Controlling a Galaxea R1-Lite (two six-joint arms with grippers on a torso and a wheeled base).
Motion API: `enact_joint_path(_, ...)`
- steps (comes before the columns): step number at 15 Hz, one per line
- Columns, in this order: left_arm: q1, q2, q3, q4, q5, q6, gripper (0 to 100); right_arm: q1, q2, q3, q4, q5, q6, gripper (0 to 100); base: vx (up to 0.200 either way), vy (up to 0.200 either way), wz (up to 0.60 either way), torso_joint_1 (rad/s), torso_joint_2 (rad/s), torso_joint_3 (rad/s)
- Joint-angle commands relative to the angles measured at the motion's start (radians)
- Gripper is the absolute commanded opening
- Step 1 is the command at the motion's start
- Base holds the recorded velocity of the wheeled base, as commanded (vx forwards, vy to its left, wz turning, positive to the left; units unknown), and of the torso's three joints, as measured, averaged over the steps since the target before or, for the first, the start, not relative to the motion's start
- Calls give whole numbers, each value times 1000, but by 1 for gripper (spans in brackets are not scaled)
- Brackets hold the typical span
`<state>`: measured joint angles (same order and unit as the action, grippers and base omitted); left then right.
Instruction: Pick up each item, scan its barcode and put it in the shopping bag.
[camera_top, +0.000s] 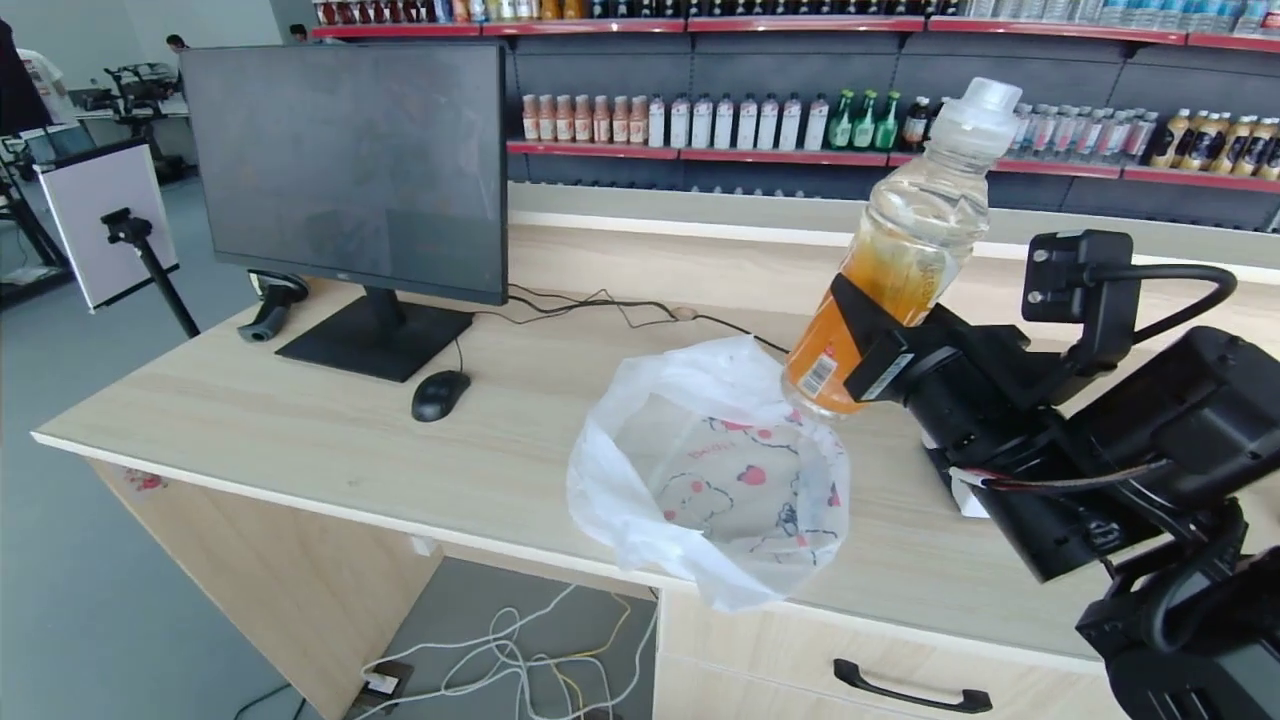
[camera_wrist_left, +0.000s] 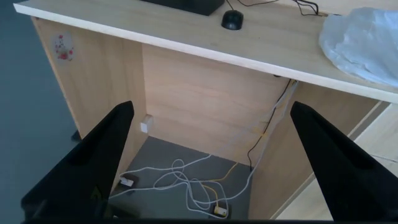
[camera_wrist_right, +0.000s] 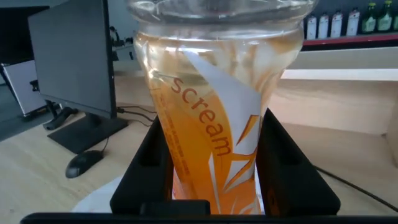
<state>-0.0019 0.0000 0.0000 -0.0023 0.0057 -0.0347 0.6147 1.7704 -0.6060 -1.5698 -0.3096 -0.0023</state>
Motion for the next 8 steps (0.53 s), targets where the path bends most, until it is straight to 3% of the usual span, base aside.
enact_joint_path(1,0,0,0,-1,0,-1,100,22,17,-20,-1,1,-4,0,0,0,0,0,0,0)
enact_joint_path(8,0,0,0,-1,0,-1,100,69,231,-123,-1,0,-16,0,0,0,0,0,0,0)
